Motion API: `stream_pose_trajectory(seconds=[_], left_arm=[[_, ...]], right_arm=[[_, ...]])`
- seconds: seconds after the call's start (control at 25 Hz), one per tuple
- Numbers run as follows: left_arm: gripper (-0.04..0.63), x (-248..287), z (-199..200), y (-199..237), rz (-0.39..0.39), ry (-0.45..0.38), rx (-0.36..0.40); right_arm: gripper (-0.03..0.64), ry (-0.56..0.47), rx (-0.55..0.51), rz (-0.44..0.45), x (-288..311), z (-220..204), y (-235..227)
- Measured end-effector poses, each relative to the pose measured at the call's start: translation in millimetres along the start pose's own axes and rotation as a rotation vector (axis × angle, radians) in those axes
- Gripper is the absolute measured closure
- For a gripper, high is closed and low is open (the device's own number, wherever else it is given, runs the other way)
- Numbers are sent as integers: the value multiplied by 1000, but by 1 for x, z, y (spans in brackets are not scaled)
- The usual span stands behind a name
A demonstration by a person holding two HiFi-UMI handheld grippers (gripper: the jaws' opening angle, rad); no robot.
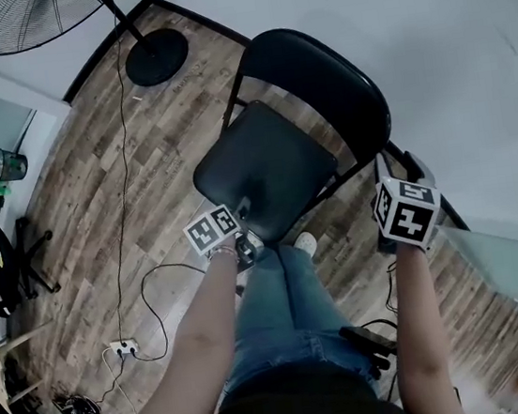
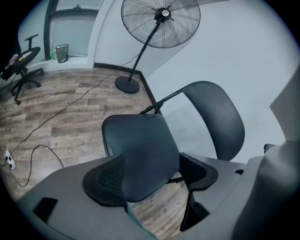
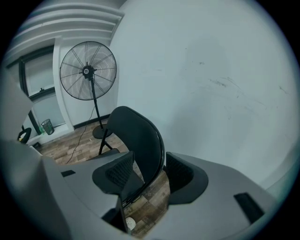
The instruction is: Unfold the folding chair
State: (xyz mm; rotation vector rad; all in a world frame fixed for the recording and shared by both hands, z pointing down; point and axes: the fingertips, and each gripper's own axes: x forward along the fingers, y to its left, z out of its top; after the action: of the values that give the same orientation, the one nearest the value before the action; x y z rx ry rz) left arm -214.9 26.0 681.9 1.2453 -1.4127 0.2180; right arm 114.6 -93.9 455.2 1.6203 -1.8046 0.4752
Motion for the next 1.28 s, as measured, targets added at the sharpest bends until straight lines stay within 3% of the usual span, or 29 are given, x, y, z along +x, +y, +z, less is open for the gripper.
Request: stream_pose_trajectory(seconds=[0.24, 0.52, 0.84, 1.28], left_arm=[[249, -20, 29, -31, -34, -34, 87], [249, -34, 61, -75, -95, -88, 108], [249, -59, 91, -125, -152, -142, 167], [249, -105, 132, -164, -190, -252, 305]], right_arm=[[400, -32, 43, 9, -20, 19, 1], [400, -58, 90, 32, -40, 36, 0], [402, -172, 65, 13, -66, 79, -11], [402, -203, 73, 37, -84, 94, -3]])
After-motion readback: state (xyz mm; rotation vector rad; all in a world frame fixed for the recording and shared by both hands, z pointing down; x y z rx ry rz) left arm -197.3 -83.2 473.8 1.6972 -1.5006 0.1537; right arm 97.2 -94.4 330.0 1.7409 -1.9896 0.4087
